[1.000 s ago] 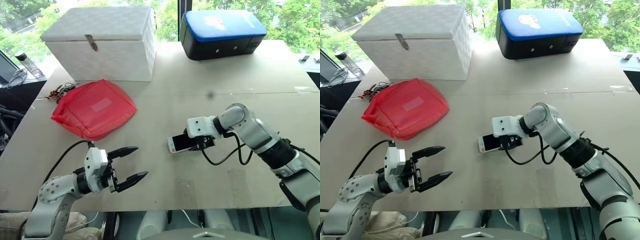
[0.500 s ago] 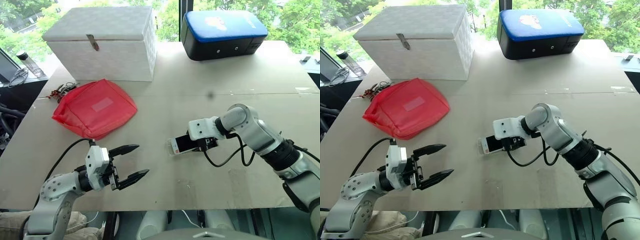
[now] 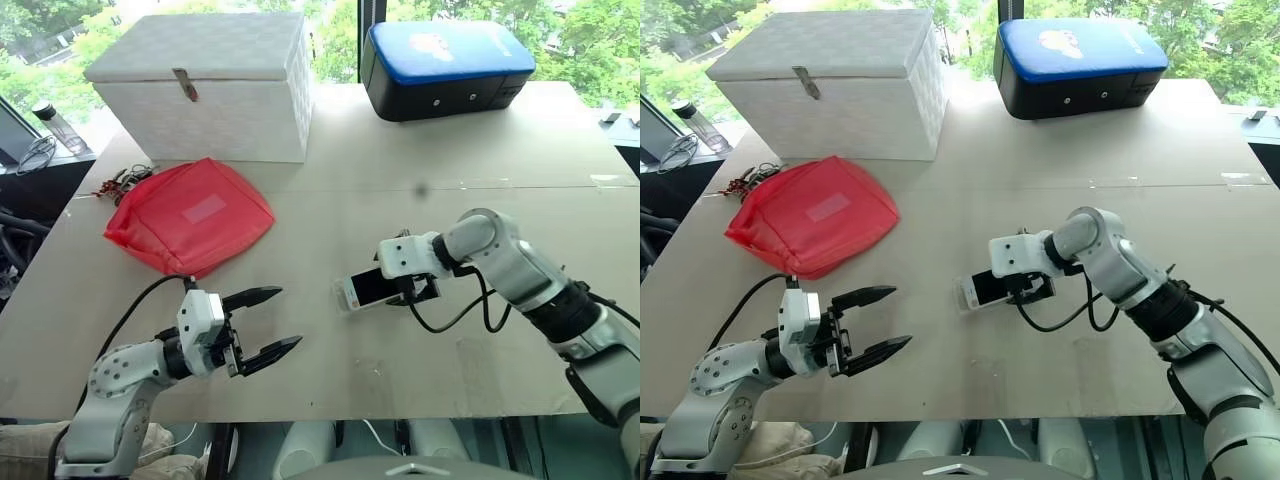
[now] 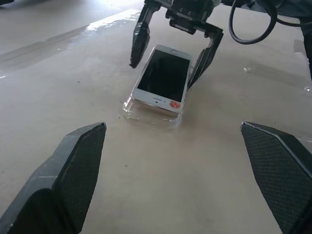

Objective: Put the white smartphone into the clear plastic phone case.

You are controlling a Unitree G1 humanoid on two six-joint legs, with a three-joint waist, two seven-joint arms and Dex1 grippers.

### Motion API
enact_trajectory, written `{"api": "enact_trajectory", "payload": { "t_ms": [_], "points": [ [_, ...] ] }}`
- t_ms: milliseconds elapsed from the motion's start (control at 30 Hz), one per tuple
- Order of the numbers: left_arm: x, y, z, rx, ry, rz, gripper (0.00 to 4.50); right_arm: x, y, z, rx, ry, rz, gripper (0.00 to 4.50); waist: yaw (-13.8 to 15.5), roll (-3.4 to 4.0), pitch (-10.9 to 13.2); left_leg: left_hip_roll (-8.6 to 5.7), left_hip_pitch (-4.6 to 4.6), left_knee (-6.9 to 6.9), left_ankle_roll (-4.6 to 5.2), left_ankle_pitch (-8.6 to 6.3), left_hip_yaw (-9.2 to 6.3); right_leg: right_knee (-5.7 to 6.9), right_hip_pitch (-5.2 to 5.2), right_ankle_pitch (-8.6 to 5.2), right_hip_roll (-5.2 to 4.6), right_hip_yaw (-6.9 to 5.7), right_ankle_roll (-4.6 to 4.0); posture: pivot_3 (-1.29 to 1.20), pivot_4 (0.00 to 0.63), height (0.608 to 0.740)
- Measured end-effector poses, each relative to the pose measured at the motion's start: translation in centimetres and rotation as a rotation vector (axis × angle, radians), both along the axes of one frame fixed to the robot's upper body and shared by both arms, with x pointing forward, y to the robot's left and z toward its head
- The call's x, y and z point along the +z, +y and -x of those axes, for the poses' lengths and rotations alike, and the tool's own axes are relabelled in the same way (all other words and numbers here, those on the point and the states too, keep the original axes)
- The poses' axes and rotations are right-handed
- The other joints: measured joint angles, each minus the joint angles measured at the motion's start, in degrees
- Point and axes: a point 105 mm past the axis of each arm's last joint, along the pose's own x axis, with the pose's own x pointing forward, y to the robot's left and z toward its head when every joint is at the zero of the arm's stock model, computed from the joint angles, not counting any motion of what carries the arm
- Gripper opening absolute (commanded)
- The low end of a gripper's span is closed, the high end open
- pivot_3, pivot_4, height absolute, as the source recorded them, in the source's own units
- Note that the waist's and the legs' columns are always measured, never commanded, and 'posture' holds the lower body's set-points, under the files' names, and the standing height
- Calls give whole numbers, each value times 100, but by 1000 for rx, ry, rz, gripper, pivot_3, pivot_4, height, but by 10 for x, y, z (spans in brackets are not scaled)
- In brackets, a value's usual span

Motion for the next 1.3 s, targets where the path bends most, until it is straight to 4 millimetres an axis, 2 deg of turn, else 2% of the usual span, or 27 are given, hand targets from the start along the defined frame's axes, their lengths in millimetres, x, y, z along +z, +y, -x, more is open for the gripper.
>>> {"api": "enact_trajectory", "payload": {
  "t_ms": [100,200,333,367,500,600,667,833,967,1100,1300],
  "points": [
    [0,0,0,3,1,0,4500,14,-6,1,-46,28,-53,3682,-12,2,3,0,-1,-2,0,0,0,0,-3,0,1,1,0,0,150,740],
    [0,0,-1,4,1,1,4500,29,-6,7,-68,67,-148,2225,-22,2,4,1,1,-8,0,0,0,-1,-4,0,1,3,0,0,150,740],
    [0,-2,-2,1,-3,5,4500,26,0,14,-70,126,-196,177,-15,2,4,1,-1,-7,0,0,1,-4,-4,0,0,3,0,0,150,740],
    [1,-2,-2,2,-6,5,4500,26,4,15,-68,136,-212,26,-18,2,4,1,-1,-7,0,0,1,-4,-4,0,0,3,0,0,150,740],
    [2,-4,-5,-1,-15,5,4500,23,35,20,-47,208,-322,26,-44,3,4,2,1,-9,-1,0,1,-1,-5,0,2,3,0,0,150,740],
    [1,-4,-5,-4,-11,0,4500,0,41,14,-79,241,-295,26,-29,2,4,-2,-1,-6,0,0,1,-3,-5,0,-1,3,0,0,150,740],
    [-1,-5,-5,-5,-5,-2,4500,-17,40,13,-93,254,-261,26,-12,3,5,-2,-2,-6,0,0,0,-4,-6,0,-1,1,0,0,150,740],
    [-3,-6,-5,0,10,-5,4500,-27,36,14,-56,200,-188,26,-2,7,-25,-2,20,-8,0,0,-1,-5,12,0,-1,0,0,0,150,740],
    [-6,-6,-4,12,24,0,4500,-33,33,14,-78,208,-193,26,15,3,-87,-2,32,-8,1,-1,-1,-6,23,0,-2,1,0,0,150,740],
    [-8,-9,-5,10,29,5,4500,-38,30,13,-129,218,-229,26,26,11,-98,-3,119,-32,27,-16,-5,-32,112,-2,-3,-3,-2,0,150,740],
    [-13,-21,-9,-20,52,-20,4500,-32,20,12,-271,306,-346,26,36,27,-91,-3,110,-32,27,-15,-18,-47,113,4,-3,-15,-4,0,150,740]
  ]
}}
